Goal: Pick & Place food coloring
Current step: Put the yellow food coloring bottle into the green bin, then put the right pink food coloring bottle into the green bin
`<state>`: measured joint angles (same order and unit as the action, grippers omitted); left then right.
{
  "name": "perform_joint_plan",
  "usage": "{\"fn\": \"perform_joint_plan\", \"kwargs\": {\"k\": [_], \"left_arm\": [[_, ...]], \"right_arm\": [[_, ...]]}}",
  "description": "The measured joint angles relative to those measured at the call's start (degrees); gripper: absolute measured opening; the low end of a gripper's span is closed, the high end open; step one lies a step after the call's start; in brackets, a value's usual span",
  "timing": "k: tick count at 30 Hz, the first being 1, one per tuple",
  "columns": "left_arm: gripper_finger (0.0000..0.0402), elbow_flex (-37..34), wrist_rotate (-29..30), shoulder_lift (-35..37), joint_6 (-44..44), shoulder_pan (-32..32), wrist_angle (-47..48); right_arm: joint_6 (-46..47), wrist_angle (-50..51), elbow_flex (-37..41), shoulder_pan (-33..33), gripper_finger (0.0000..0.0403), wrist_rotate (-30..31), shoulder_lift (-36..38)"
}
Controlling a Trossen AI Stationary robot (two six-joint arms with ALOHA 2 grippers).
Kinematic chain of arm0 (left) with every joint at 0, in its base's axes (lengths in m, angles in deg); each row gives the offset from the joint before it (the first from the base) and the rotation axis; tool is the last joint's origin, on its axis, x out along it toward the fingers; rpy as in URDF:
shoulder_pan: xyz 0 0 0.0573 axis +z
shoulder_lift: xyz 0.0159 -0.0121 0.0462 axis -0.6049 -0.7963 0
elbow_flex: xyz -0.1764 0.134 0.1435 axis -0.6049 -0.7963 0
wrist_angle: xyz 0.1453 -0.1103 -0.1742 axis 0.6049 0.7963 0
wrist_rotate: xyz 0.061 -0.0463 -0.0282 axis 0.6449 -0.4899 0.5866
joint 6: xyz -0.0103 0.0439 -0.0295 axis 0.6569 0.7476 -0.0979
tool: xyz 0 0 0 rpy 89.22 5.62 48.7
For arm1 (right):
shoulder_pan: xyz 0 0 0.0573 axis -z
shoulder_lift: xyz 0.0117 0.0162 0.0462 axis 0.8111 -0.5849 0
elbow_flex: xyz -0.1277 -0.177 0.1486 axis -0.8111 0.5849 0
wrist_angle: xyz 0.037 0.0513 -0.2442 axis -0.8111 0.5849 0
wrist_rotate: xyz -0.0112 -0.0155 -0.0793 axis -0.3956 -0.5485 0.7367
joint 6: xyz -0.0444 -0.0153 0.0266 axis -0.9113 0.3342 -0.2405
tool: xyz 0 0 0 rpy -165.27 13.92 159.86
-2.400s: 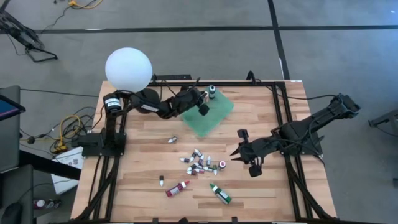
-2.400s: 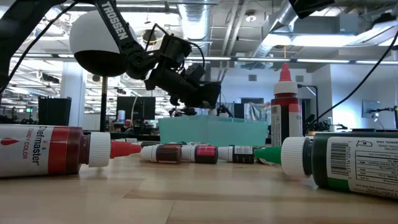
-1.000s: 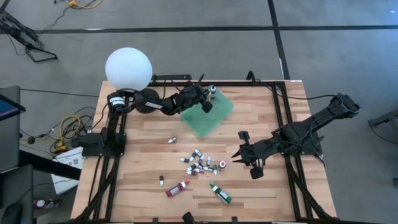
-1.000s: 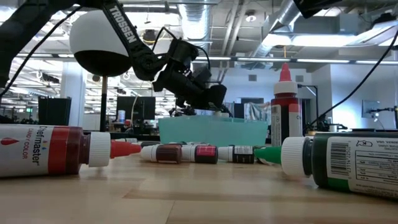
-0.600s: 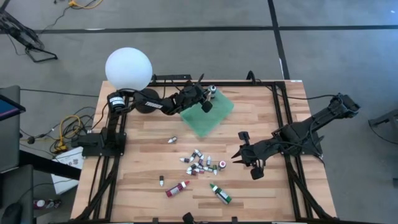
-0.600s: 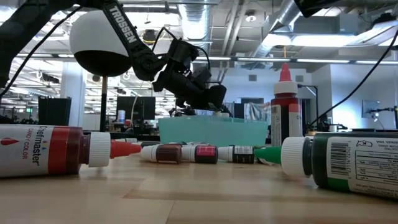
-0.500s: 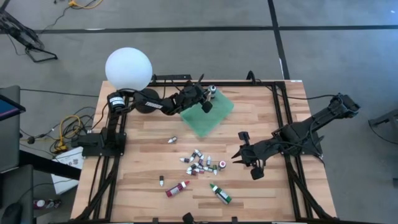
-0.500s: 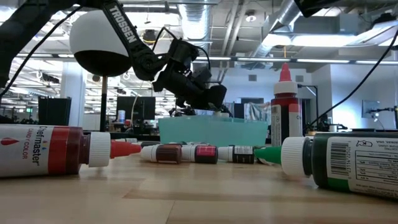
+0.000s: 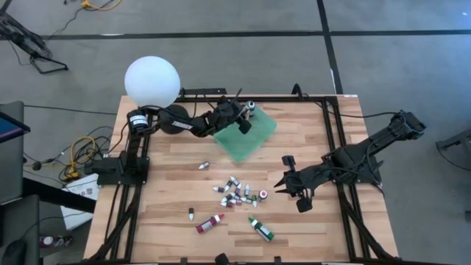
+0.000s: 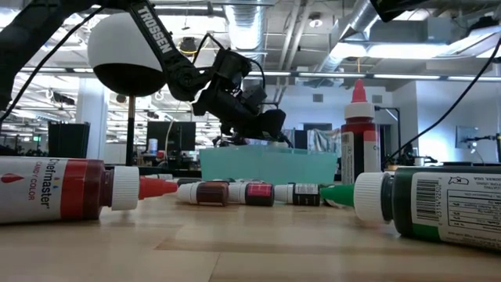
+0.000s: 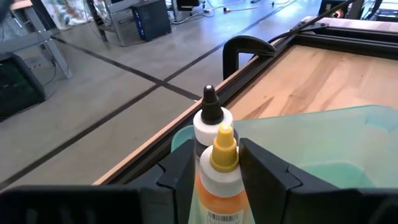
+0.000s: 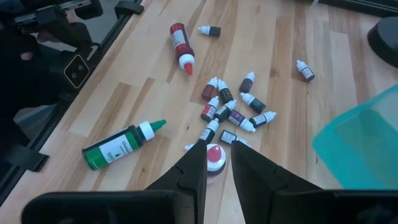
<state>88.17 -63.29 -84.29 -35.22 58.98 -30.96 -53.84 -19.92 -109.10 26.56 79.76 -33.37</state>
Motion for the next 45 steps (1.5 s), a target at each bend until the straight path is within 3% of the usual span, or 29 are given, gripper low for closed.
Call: {"fn": "perform_joint_plan", "kwargs": {"k": [14,28,40,45], "left_arm": [[0.0119,-0.15,-0.81,8.14,4.1,-2.79,9.49],[0.0119,-0.15,0.53,9.88,5.49,-5.29,14.32],[0.0119,-0.09,-4.5,21.3,8.59,-15.09,31.85],[0.0119,-0.09,-4.46,24.88,8.61,-19.27,34.87]], "right_arm": [[-0.02,-0.46,0.04,0.02,0.0066,0.0,0.0],[1.53,-1.66,0.9,0.05,0.0066,0.02,-0.26],[3.63,-8.93,7.11,2.16,0.0066,0.04,-0.26],[3.13,-13.15,9.35,2.16,0.0066,0.04,-0.3]]}}
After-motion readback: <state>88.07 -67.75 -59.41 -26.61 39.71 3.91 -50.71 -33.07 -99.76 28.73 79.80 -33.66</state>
